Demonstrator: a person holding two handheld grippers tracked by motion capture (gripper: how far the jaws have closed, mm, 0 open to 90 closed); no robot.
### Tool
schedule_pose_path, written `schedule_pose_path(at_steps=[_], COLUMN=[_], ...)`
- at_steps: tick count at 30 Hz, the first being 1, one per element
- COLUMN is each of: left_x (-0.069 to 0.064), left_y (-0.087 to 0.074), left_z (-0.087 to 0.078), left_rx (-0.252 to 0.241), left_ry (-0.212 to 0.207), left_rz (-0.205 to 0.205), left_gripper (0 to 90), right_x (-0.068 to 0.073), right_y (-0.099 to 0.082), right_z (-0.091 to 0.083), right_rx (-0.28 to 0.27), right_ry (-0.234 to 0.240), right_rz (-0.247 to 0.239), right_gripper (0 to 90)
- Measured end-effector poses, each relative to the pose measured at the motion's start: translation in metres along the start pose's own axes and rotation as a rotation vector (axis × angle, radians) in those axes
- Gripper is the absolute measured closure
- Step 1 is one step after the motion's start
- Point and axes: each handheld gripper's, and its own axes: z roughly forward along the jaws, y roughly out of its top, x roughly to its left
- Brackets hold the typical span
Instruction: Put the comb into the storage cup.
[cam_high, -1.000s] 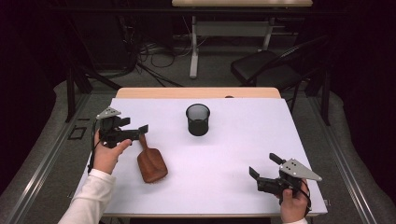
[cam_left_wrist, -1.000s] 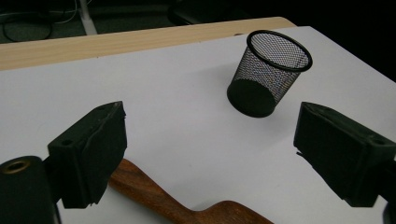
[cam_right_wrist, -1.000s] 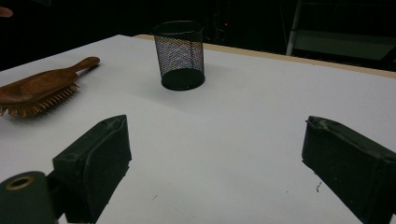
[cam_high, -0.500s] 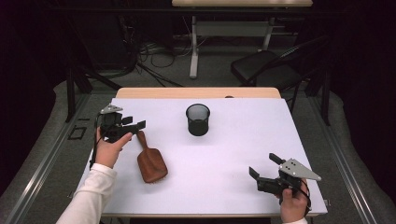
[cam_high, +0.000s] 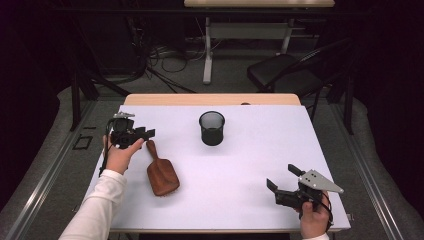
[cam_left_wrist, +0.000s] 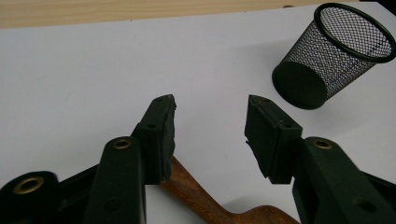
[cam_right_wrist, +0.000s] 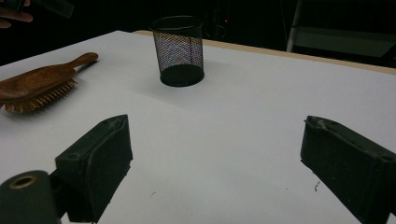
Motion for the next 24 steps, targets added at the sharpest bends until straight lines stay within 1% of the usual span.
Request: schedule_pose_path(at_steps=[2,4,5,8,9,10,11,13,14,15,16,17,18,19,20,24], left_x=[0.001,0.001,0.001,0.0,0.0,-0.001,-0.001,-0.002,-0.003,-0.004,-0.004,-0.004,-0.004,-0.004,-0.004,-0.005], left_y=[0.0,-0.001,-0.001,-0.002,-0.002,-0.002,-0.003,-0.003,-0.004,-0.004,-0.004,-0.005,-0.005,-0.006,-0.006,-0.008], left_z=[0.003,0.007,0.009,0.016,0.018,0.02,0.022,0.027,0.029,0.033,0.033,0.034,0.036,0.038,0.039,0.046], left_rx=[0.013,0.021,0.023,0.04,0.047,0.055,0.063,0.079,0.086,0.105,0.105,0.116,0.125,0.132,0.139,0.167], left_ry=[0.002,0.01,0.017,0.03,0.037,0.039,0.041,0.047,0.049,0.055,0.055,0.055,0.056,0.058,0.06,0.065], left_rz=[-0.021,-0.02,-0.016,-0.007,0.0,0.002,0.01,0.01,0.015,0.019,0.019,0.02,0.02,0.02,0.021,0.02], left_gripper=[56.2,57.6,57.6,61.2,64.4,64.4,66.2,69.5,72.7,74.2,76.0,76.0,80.2,82.3,82.3,88.9], right_x=[0.0,0.0,0.0,0.0,-0.001,-0.001,-0.001,-0.001,-0.001,-0.001,-0.001,-0.001,-0.001,-0.001,-0.001,-0.001], right_y=[0.0,0.0,0.0,0.0,0.0,0.0,0.0,-0.001,-0.001,-0.001,-0.001,-0.001,-0.001,-0.001,-0.001,-0.001], right_z=[0.0,0.0,0.0,0.0,0.0,0.0,0.0,0.0,0.001,0.001,0.001,0.001,0.001,0.001,0.001,0.001], right_rx=[0.001,0.001,0.001,0.005,0.006,0.006,0.006,0.006,0.002,0.002,0.002,0.003,0.002,0.001,0.001,0.001], right_ry=[0.002,0.001,0.001,0.002,0.002,0.002,0.002,0.003,0.003,0.003,0.003,0.002,0.004,0.004,0.004,0.003], right_rz=[-0.001,0.0,0.0,0.001,0.001,0.001,0.002,0.001,0.003,0.003,0.003,0.003,0.004,0.005,0.005,0.004], right_gripper=[8.5,9.0,9.0,9.0,9.1,9.1,9.1,9.1,9.1,9.2,9.2,9.1,9.2,9.1,9.1,9.2])
